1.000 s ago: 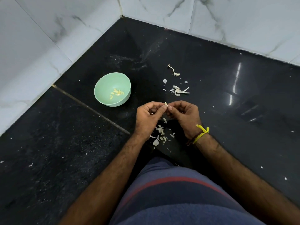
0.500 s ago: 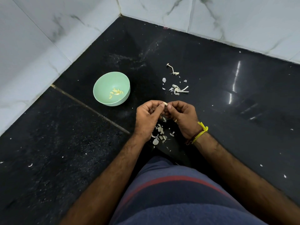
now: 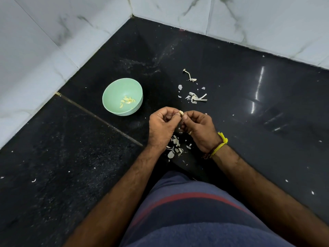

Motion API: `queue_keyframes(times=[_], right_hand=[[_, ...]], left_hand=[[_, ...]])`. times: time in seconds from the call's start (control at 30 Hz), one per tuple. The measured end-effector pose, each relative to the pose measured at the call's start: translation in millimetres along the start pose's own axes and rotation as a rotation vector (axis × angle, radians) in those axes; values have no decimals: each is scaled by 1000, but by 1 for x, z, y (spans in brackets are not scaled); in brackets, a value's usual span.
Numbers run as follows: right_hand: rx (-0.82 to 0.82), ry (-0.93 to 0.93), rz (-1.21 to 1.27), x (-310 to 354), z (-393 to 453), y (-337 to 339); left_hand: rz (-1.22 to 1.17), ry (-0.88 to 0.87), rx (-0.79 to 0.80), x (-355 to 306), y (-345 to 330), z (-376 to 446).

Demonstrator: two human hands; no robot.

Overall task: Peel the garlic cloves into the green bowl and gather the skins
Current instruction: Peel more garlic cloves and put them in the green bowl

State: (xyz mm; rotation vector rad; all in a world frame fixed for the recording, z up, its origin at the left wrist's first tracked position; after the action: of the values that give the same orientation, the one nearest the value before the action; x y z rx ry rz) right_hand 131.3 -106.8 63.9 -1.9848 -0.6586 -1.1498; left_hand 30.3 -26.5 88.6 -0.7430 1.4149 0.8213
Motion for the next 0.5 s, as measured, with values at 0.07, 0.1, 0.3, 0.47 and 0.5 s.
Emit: queue_keyframes(times=[0.07,0.1,0.3,0.47,0.5], right_hand=[[12,-33,37,-1,-1,0],[15,-35,36,-1,-1,0],[25,-26,1,2,0,-2],[36,1,-25,4,-1,4],[26,12,-45,4,-2,4]], left_hand=[[20,-20,2,-1,1,-2],[31,-30,0,-2,1,-3],[108,-71,-9,-5,3,-2],[175,-100,-11,-1,0,-1],[192,-109,-14,-1,-2,-1]])
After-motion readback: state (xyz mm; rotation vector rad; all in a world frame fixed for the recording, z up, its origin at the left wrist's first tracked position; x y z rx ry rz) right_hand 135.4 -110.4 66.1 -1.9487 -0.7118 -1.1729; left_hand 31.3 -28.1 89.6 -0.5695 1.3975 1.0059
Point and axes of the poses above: each hand's wrist, its own z-axis towards the middle knuckle, its own y-axis out of the back of the hand, x = y × z, the point moved 3 cm from there along z, towards the middle knuckle, and after that the axes turned 7 degrees about -y, right-handed, at the moved point
